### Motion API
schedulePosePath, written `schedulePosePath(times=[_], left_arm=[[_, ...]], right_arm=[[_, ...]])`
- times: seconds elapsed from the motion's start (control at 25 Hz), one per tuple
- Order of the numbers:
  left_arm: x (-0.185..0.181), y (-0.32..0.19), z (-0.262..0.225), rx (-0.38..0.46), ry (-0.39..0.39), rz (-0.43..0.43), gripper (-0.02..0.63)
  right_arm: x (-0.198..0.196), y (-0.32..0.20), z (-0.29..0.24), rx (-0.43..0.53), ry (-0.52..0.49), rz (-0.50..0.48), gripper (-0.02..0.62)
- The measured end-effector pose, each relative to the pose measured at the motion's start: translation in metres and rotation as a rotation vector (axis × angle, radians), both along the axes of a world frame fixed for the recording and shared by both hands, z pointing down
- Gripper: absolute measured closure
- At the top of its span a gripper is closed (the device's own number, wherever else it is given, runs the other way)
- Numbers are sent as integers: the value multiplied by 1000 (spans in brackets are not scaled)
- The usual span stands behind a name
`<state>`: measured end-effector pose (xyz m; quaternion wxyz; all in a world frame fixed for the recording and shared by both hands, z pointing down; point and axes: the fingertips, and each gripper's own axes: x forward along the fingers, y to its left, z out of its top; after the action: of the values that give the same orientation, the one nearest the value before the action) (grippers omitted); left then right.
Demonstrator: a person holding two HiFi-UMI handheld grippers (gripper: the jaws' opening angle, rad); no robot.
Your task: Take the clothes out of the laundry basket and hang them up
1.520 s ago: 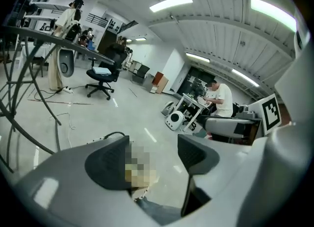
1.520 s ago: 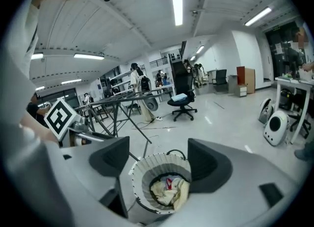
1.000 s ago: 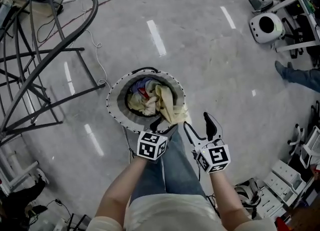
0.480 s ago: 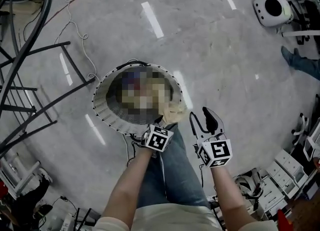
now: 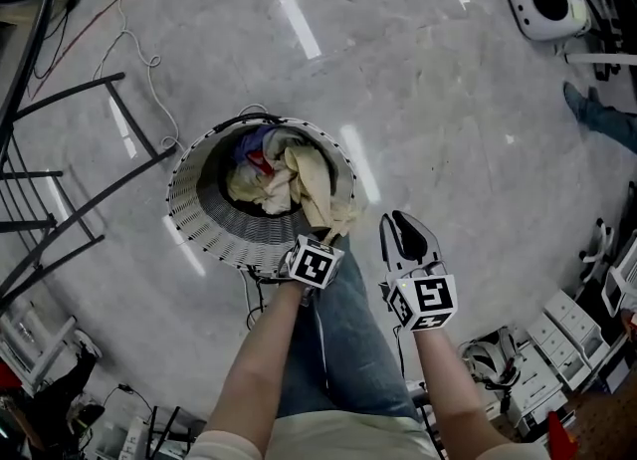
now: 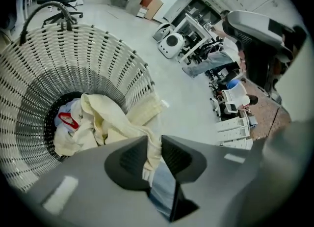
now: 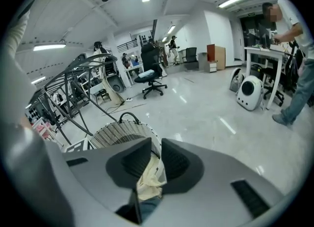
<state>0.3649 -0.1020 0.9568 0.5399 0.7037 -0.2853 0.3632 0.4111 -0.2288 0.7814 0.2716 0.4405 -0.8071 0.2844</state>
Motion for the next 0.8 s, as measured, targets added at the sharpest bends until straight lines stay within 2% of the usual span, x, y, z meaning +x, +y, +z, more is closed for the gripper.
schedulePosePath(times=[0.24,0.4,0.52,0.8], left_arm=[[-9,-7,-25,66,-17,-68,572],[-29,-13,-57,120,-25,-132,574],[-49,-19,-88,160,-14,-217,574],[-82,-30,-168,263,36,-350,575]], right_arm=[[-9,6,-11,5,0,-17,592],[-16,12,-31,21,2,-37,594],[-23,22,-46,23,8,-65,594],[-51,60,-72,-11,16,-192,579]])
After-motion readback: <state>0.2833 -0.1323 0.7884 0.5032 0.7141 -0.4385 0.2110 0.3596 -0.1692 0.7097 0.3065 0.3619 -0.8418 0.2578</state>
